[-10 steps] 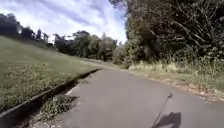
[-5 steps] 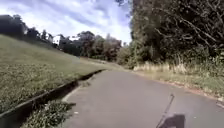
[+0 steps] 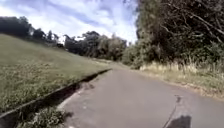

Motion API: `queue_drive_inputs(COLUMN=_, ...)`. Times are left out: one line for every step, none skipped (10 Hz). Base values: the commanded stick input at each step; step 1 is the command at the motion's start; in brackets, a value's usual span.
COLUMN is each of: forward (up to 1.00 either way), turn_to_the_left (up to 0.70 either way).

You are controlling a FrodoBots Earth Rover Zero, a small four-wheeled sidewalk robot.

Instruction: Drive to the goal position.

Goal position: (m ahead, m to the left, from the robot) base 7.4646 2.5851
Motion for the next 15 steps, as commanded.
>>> queue_drive_inputs(forward=0.70, turn_to_the_left=0.00)
queue_drive_inputs(forward=0.70, turn_to_the_left=0.00)
queue_drive_inputs(forward=0.70, turn_to_the_left=0.00)
queue_drive_inputs(forward=0.70, turn_to_the_left=0.00)
queue_drive_inputs(forward=0.70, turn_to_the_left=0.00)
queue_drive_inputs(forward=0.70, turn_to_the_left=0.00)
queue_drive_inputs(forward=0.70, turn_to_the_left=0.00)
queue_drive_inputs(forward=0.70, turn_to_the_left=0.00)
queue_drive_inputs(forward=0.70, turn_to_the_left=0.00)
queue_drive_inputs(forward=0.70, turn_to_the_left=0.00)
queue_drive_inputs(forward=0.70, turn_to_the_left=0.00)
queue_drive_inputs(forward=0.70, turn_to_the_left=-0.10)
queue_drive_inputs(forward=0.70, turn_to_the_left=-0.25)
queue_drive_inputs(forward=0.70, turn_to_the_left=-0.22)
queue_drive_inputs(forward=0.70, turn_to_the_left=-0.11)
